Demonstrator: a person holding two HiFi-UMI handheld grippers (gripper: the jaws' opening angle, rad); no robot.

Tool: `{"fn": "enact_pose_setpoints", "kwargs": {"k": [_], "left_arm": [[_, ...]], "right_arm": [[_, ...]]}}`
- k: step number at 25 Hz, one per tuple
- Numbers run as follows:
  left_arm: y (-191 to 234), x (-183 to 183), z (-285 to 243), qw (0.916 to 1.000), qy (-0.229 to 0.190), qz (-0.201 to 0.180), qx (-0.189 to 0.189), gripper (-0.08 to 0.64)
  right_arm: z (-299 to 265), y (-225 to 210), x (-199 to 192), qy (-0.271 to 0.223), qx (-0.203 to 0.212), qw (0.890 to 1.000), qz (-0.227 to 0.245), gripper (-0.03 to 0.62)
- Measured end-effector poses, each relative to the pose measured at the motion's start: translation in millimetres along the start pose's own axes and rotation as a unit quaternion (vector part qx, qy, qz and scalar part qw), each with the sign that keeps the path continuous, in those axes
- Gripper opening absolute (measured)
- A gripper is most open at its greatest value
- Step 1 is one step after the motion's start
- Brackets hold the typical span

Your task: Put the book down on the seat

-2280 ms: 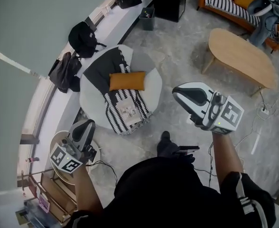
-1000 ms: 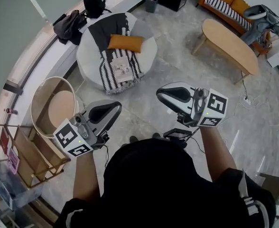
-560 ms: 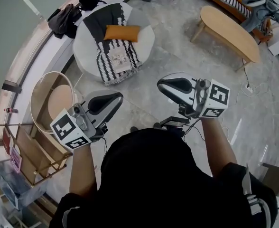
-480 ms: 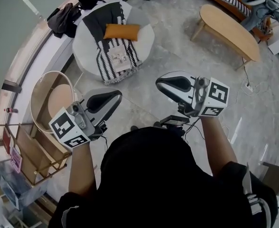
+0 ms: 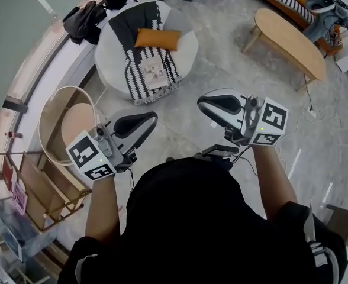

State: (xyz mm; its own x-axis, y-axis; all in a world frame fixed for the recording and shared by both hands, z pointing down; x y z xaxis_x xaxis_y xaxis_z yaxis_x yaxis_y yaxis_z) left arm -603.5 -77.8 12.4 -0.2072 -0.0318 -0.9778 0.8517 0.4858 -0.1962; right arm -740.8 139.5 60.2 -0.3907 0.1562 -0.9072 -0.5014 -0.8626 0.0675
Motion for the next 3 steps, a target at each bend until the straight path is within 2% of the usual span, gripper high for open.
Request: {"fn": "enact_pose_setpoints", "kwargs": {"k": [3], "left_arm": [[4.0, -4.0, 10.4, 1.0000, 0.001, 0.007, -0.001, 0.025]], "right_arm": [[-11.0, 1.5, -1.7, 0.003, -0.001, 1.000, 0.000, 0.028]]}}
Point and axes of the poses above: the fingertips, and each gripper's own axes: z backward along the fingers, y to its left, x out of its top, the point moved 9 cm from there along z, backward along the fingers, and after that the axes turned 8 degrees about -x, right-handed, at the moved point
